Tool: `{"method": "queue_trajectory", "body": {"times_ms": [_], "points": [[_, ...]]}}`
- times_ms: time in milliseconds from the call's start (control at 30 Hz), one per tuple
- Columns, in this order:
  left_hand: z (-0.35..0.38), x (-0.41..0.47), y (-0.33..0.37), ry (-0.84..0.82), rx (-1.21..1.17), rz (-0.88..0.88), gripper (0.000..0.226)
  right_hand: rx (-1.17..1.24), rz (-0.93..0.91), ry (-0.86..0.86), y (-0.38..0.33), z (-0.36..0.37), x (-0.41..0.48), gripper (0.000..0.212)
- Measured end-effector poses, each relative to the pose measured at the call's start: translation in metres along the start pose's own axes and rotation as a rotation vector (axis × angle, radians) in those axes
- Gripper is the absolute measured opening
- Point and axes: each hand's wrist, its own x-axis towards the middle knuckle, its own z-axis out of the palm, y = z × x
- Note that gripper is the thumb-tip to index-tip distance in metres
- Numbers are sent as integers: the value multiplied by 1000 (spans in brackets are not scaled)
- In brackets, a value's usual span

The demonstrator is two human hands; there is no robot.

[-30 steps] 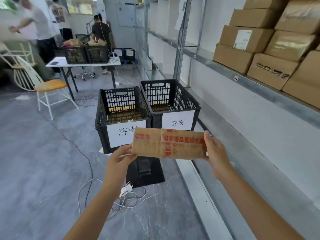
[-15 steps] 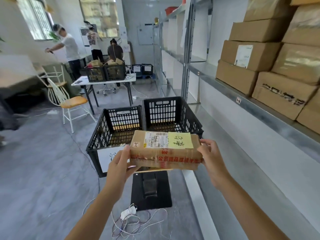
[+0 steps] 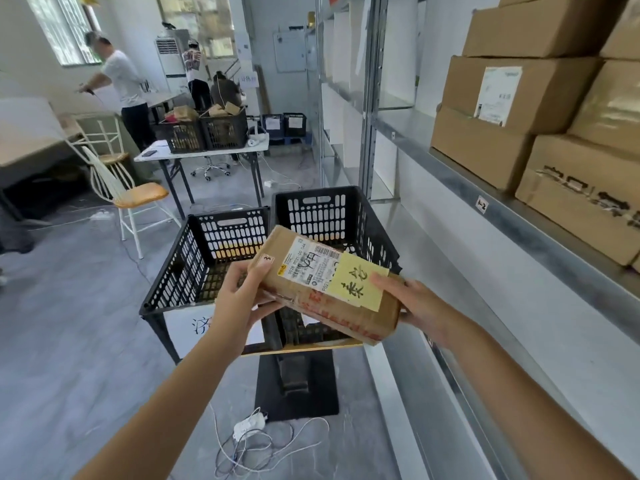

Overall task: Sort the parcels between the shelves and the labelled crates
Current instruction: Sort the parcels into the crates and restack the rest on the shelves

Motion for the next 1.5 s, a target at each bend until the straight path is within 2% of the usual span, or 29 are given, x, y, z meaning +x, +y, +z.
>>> {"method": "queue_trajectory", "body": {"times_ms": [100,200,400,567,633,700,800,900,1000,1167,1367,1500], "points": [[2,39,11,-58,25,-15,32,-80,32,-153,-14,-15,29,55],[10,81,21,-105,21,-54,32,-137,76,-208,-28,-17,62,49],[32,162,36,-168,-44,-36,33,-112,112,-139,-62,-13,135,51],[19,226,39,-169,-55,-19,55,-54,142,-110,-87,-2,196,36],[8,246,36,-155,30,-1,62,-28,160,-88,-86,4,221,42],[-2,263,26,-131,192,30,57,-8,169,-83,-82,10,244,50],[-17,282,2,-139,502,106,60,68,183,-57,-69,17,276,46],[-26,293,-19,-184,663,146,65,129,223,-30,-56,22,300,51],[-26,302,-33,-219,720,143,69,133,243,-16,-44,23,320,61],[-12,325,-55,-256,773,118,73,185,272,-21,-20,8,353,57],[9,360,-74,-160,792,32,78,229,328,-46,7,-7,408,71],[23,383,-84,-96,798,64,58,228,359,-90,19,-11,443,78]]}}
